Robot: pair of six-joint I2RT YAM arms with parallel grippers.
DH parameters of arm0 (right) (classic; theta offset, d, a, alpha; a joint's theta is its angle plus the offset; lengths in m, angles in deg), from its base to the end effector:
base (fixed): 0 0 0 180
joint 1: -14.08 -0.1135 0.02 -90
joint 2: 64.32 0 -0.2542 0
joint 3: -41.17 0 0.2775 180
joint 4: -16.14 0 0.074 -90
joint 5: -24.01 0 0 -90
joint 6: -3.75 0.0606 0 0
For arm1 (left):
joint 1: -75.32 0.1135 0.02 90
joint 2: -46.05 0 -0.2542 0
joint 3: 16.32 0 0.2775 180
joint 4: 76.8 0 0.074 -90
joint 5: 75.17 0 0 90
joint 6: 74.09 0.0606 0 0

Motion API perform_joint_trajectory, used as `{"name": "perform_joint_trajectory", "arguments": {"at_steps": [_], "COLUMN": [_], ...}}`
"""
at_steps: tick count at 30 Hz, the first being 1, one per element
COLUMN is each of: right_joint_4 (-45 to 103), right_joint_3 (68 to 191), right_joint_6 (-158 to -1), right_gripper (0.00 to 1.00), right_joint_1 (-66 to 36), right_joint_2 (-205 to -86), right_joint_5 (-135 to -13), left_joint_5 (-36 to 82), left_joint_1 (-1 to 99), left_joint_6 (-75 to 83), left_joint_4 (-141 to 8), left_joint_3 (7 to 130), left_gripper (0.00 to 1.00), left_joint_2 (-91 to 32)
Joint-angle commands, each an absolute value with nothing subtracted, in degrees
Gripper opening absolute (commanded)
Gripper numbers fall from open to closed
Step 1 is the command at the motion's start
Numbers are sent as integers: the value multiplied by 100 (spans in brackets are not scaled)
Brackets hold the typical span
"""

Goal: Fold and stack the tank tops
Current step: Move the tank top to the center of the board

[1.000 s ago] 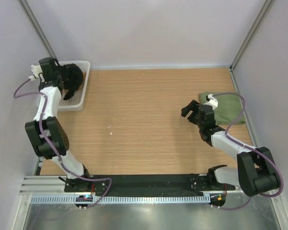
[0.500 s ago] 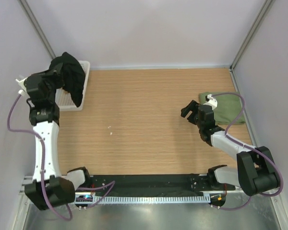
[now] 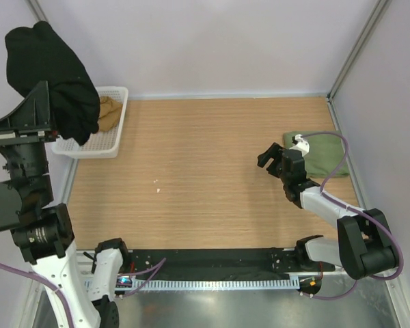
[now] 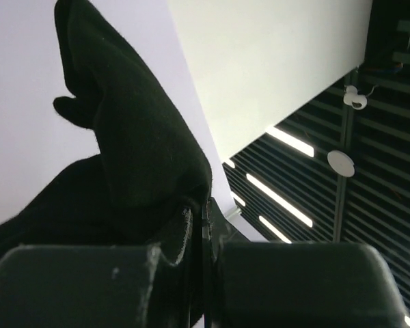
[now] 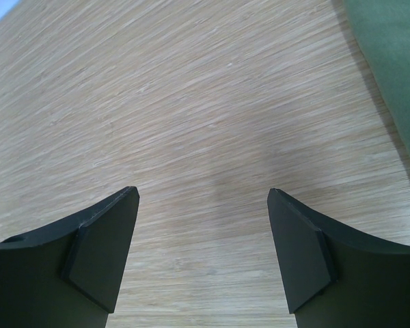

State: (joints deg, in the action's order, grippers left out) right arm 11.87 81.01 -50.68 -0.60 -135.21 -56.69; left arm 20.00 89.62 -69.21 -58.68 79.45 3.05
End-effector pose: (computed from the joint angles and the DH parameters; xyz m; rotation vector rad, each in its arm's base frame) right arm 0.2869 0.0650 0.1503 0.4727 1.9982 0.3849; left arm 0.1104 0.0225 0.5842 -0.7283 0.7337 -1.1758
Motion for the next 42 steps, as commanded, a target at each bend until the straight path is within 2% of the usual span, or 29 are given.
{"name": "perform_joint_trajectory", "arguments": {"at_steps": [1, 3, 6, 8, 13, 16, 19, 20, 21, 22, 23, 24, 26, 31, 33, 38, 42], "right_joint_4": [938, 938, 946, 938, 999, 1017, 1017, 1008, 999, 1008, 1017, 1008, 1008, 938, 745, 1016, 1078], "right_joint_3": [8310, 8301, 8310, 8319, 8354, 8354, 8354, 8337, 8328, 8328, 8336, 8336, 8336, 8354, 8389, 8890, 9162], "right_joint_6": [-5197, -5206, -5224, -5241, -5285, -5303, -5303, -5294, -5285, -5294, -5294, -5294, -5294, -5347, -5443, -5865, -6023], "right_gripper": [82, 82, 82, 82, 82, 82, 82, 82, 82, 82, 82, 82, 82, 82, 78, 73, 63], "right_joint_1": [-95, -104, -112, -113, -130, -121, -130, -121, -130, -130, -130, -139, -130, -156, -252, -833, -991], "right_joint_2": [-13410, -13428, -13463, -13472, -13524, -13525, -13507, -13498, -13489, -13489, -13481, -13480, -13472, -13498, -13568, -14086, -14569], "right_joint_5": [-5588, -5597, -5571, -5553, -5474, -5395, -5343, -5334, -5334, -5342, -5351, -5360, -5386, -5597, -6053, -6010, -6502], "left_joint_5": [2582, 2705, 2592, 2189, 285, -448, -380, -258, -266, -353, -658, -861, -1230, -1531, -1435, -1505, -1216], "left_joint_1": [8947, 8903, 8334, 7185, 4383, 3510, 3235, 3242, 3243, 3243, 3243, 3251, 3251, 3260, 3260, 3304, 3409], "left_joint_6": [-6925, -6899, -6357, -5996, -4747, -4184, -3929, -3867, -3849, -3867, -3936, -3980, -3946, -3464, -3287, -2892, -2654], "left_joint_4": [-5860, -5868, -5868, -5860, -6227, -6405, -6545, -6519, -6458, -6449, -5874, -5494, -4782, -4367, -4217, -3768, -3899], "left_joint_3": [7547, 7334, 7140, 7061, 6641, 6542, 6726, 6753, 6779, 6780, 6806, 6954, 6982, 6350, 6112, 5822, 5436], "left_gripper": [0, 0, 0, 0, 0, 1, 3, 10, 22, 41, 80, 98, 100, 100, 100, 99, 100], "left_joint_2": [158, 105, -184, -438, -835, -1002, -1274, -1327, -1371, -1424, -1459, -1494, -1521, -1372, -1477, -2012, -2232]}}
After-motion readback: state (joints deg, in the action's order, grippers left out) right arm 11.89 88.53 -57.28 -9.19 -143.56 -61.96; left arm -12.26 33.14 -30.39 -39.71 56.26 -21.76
